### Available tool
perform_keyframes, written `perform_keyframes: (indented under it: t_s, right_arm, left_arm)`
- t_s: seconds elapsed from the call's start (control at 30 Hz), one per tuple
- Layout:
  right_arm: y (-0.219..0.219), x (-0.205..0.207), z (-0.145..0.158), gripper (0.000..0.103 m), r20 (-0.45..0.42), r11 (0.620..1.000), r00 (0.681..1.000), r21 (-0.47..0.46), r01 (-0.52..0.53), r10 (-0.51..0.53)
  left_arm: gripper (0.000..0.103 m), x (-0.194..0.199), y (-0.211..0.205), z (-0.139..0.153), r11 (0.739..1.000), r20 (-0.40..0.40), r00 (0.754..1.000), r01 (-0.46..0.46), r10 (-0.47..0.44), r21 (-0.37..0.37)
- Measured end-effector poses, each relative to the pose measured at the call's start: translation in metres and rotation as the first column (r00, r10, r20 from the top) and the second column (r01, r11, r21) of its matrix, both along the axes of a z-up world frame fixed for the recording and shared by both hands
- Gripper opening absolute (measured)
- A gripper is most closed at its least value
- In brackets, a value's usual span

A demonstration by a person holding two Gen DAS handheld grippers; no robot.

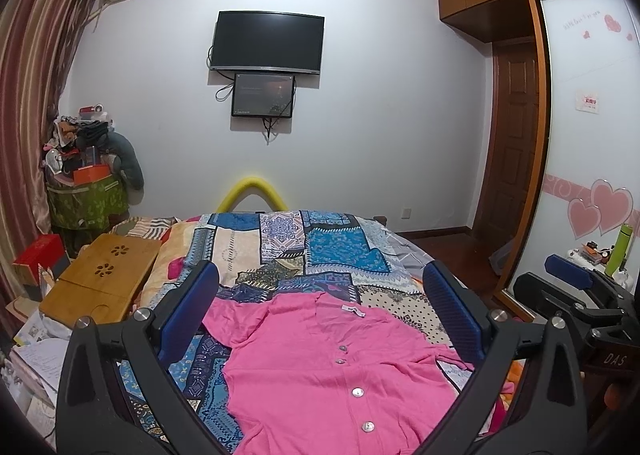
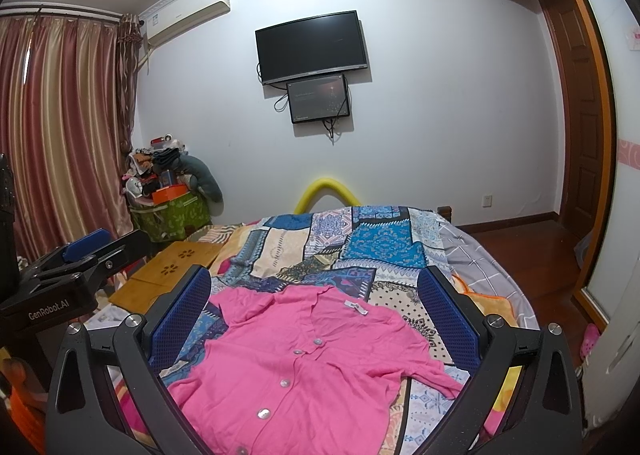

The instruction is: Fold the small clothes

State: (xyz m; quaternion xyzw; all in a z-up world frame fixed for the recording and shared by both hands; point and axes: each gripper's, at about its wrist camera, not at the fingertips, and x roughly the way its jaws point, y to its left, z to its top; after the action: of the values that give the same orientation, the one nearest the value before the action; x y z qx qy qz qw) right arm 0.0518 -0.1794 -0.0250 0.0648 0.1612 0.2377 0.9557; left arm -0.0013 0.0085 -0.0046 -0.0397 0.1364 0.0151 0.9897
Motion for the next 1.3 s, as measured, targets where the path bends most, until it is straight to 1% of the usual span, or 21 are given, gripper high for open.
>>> perform_keyframes:
  t_s: [0.4,0.67,0.77,0.9,1.0,1.1,1.2,1.3]
  right_arm:
    - [-0.002,0.007,-0.001,0.103,0.006,1.0,1.0,-0.014,0.0,0.0]
    - [-0.001,0.035,0.001,0.103,0.025,0.997,0.999,-0.067,0.031,-0.03]
    - [-0.002,0.055,0.0,0.103,0.027,0.994,0.999,-0.107,0.037,-0.034]
    - [-0.003,0.081,-0.002,0.103,-0.011,0.989,1.0,-0.145,0.02,-0.022]
    - [-0.001,0.1,-0.007,0.103,-0.041,0.976,0.999,-0.217,-0.003,-0.006]
    - [0.001,0.122,-0.012,0.103,-0.064,0.962,0.998,-0.273,-0.005,-0.013]
    - [-0.001,0.146,-0.02,0.103,-0.115,0.959,0.993,-0.282,-0.03,-0.002]
    - [-0.004,0.171,-0.03,0.102,-0.173,0.959,0.985,-0.279,-0.054,0.005]
  left_arm:
    - [0.103,0.002,0.004,0.001,1.0,-0.001,1.0,0.006,-0.006,-0.001]
    - [0.103,0.031,0.013,0.005,1.0,-0.02,1.0,0.008,-0.007,0.016]
    - [0.103,0.051,0.017,0.006,1.0,-0.042,0.999,0.019,-0.018,0.015]
    - [0.103,0.084,0.026,0.007,0.999,-0.076,0.997,0.024,-0.022,0.026]
    - [0.103,0.111,0.036,0.005,0.999,-0.099,0.995,0.029,-0.027,0.016]
    - [0.103,0.145,0.049,-0.003,0.998,-0.16,0.985,0.057,-0.06,-0.027]
    - [0.103,0.178,0.064,-0.015,0.996,-0.228,0.971,0.052,-0.066,-0.065]
    - [0.103,0.209,0.079,-0.029,0.999,-0.279,0.96,0.005,-0.015,-0.039]
